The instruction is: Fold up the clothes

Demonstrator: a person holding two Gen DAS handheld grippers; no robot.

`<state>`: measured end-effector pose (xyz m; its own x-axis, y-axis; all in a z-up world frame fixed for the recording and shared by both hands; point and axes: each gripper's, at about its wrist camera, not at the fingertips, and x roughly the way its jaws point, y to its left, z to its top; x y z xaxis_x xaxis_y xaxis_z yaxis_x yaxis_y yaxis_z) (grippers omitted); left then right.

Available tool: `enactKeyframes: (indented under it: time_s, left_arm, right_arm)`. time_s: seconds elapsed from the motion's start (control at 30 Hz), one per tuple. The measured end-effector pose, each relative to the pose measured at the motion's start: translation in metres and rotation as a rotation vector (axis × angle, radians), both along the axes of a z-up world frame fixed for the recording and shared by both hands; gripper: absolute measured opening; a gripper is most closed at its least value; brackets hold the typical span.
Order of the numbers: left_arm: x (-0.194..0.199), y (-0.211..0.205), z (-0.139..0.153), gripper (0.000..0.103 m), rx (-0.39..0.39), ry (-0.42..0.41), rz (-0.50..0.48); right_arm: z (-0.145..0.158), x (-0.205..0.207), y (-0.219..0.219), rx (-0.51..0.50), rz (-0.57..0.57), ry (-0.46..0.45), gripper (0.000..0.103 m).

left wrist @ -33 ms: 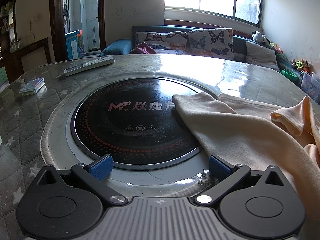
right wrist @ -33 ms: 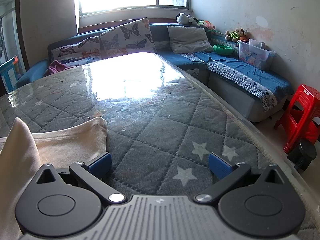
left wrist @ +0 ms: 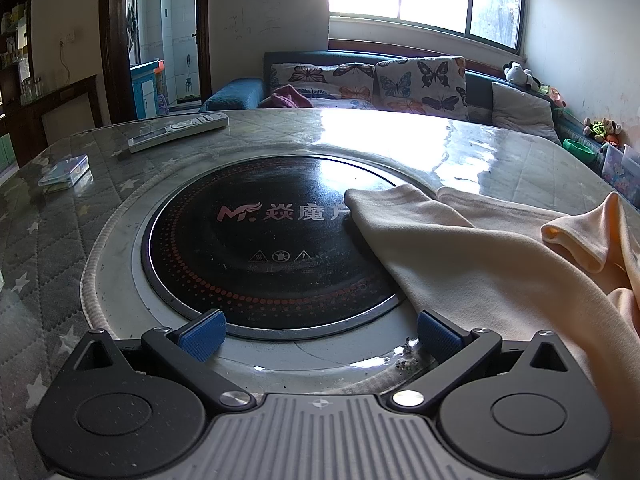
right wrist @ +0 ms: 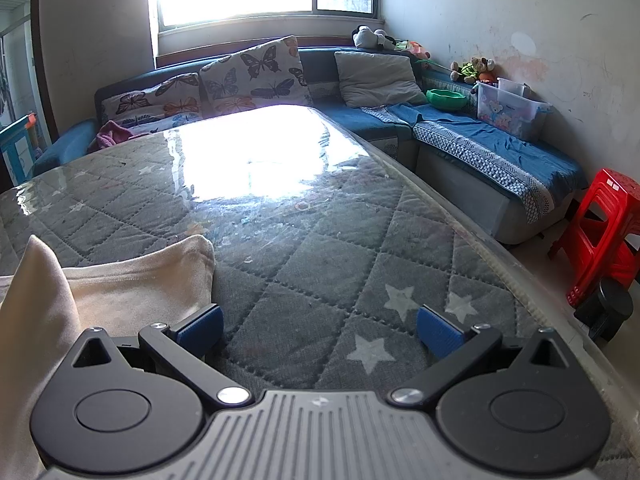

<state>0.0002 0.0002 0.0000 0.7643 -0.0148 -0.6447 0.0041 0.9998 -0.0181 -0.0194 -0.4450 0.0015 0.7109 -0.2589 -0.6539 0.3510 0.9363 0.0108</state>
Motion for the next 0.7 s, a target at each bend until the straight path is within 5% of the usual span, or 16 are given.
enactKeyframes:
  time_s: [0.7]
  left_arm:
    - [0.002, -0.001, 0.001, 0.103, -0.007, 0.015, 0.012]
  right_arm:
    - [0.010, -0.033, -0.008, 0.048, 0.058, -0.055, 0.103]
